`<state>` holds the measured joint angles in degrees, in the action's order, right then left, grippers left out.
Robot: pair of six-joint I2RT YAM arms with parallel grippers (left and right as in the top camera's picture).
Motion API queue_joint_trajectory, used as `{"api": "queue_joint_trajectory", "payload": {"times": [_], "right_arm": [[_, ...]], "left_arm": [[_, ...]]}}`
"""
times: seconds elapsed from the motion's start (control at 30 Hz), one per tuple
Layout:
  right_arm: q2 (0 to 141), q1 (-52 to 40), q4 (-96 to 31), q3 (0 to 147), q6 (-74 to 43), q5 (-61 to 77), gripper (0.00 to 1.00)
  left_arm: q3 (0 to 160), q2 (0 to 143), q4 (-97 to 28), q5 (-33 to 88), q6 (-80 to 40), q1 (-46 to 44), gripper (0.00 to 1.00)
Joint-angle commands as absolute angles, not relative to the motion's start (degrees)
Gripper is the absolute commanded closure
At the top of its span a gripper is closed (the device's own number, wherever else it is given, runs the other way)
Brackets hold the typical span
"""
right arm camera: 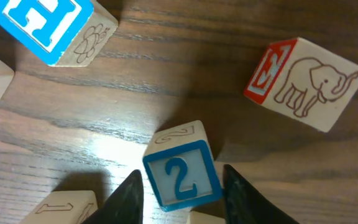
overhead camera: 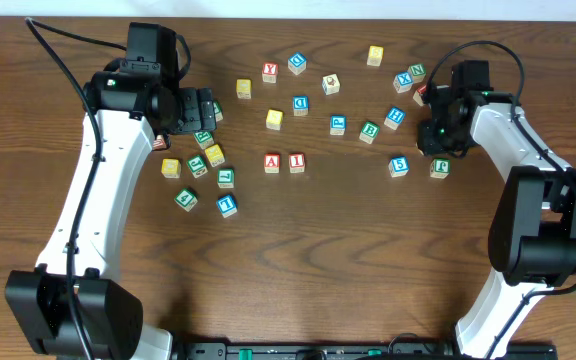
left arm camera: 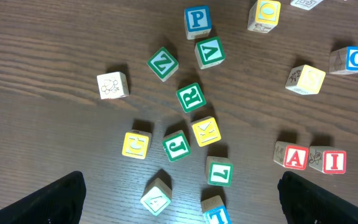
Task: Spell out AI2
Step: 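Lower the right gripper and grasp the blue 2 block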
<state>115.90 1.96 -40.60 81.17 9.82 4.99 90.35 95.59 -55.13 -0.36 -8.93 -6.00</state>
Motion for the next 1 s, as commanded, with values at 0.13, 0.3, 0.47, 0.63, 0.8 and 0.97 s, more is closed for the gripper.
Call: {"api": "queue_joint_trajectory", "payload": {"times": [0.13,0.3,0.47,0.63,0.8,0.97], "right_arm": [[117.34,1.67,-40.53,80.77,0.14,5.96,0.70],[117.34,-0.03,-40.34,80.77,-2.33,5.39,0.69],[117.34,-2.55,-39.77,80.77,-2.37,-1.26,0.63],[117.34,-3.53,-39.51,80.77,-2.44,-4.36,0.61],[117.34,-3.53,-38.30,80.77,-6.85,-5.72,0.62],[117.34,-4.05,-37.47,80.77,-11.42,-5.87,0.61]], "left_arm": [[91.53,95.04,-55.22,-1.10,-8.58,-5.69,0.02],[91.53,95.04,-55.22,-1.10,-8.58,-5.69,0.02],[91.53,95.04,-55.24,-1.10,-8.58,-5.69,0.02],[91.53,95.04,-55.24,-1.10,-8.58,-5.69,0.02],[91.53,95.04,-55.22,-1.10,-8.58,-5.69,0.02],[91.53,95.04,-55.22,-1.10,-8.58,-5.69,0.02]]}}
